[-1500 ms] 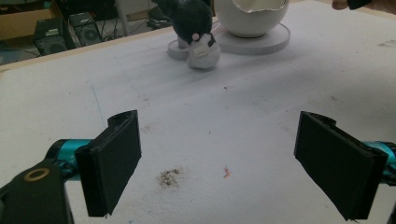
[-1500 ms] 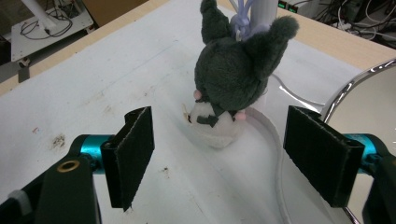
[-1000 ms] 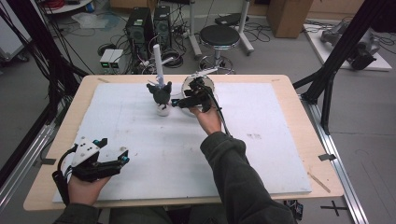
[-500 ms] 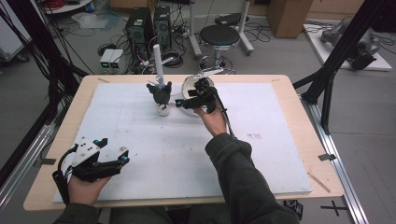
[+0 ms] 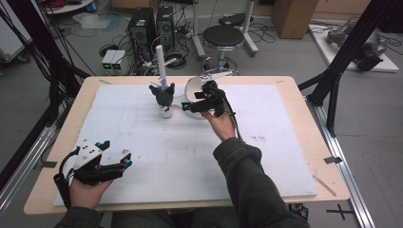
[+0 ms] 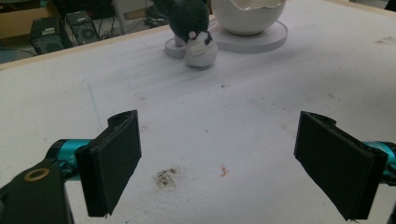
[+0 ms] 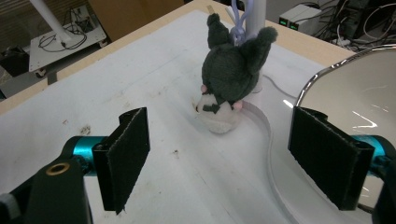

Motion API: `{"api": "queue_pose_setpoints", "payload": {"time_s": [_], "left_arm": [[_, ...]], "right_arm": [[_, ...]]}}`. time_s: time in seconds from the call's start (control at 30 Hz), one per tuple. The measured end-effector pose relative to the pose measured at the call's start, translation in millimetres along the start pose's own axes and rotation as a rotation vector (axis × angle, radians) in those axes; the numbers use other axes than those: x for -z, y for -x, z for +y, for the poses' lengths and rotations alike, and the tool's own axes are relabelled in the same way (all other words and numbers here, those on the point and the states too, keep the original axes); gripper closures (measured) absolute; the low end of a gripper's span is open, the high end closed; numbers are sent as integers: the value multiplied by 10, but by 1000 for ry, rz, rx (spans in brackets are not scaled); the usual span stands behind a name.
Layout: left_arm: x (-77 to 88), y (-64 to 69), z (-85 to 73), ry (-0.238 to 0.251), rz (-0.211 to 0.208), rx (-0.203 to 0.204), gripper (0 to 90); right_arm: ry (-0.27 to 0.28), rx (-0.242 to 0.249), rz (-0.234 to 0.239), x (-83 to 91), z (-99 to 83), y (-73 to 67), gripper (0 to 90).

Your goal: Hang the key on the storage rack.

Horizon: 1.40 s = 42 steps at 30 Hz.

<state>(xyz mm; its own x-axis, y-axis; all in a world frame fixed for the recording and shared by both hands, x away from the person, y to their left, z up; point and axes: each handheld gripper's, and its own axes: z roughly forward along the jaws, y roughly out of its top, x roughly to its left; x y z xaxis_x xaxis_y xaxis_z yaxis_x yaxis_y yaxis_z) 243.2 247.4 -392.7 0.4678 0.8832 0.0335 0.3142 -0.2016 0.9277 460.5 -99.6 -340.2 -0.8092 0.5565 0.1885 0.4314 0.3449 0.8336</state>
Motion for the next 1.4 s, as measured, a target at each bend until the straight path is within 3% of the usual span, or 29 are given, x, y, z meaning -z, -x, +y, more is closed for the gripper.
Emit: {"api": "queue_pose_setpoints", "payload": {"time_s": [1.4], "left_arm": [[-29,28,6,-12,2,-8,151]], "right_arm": [[26,-28,-23,443,-302,119,164]]}}
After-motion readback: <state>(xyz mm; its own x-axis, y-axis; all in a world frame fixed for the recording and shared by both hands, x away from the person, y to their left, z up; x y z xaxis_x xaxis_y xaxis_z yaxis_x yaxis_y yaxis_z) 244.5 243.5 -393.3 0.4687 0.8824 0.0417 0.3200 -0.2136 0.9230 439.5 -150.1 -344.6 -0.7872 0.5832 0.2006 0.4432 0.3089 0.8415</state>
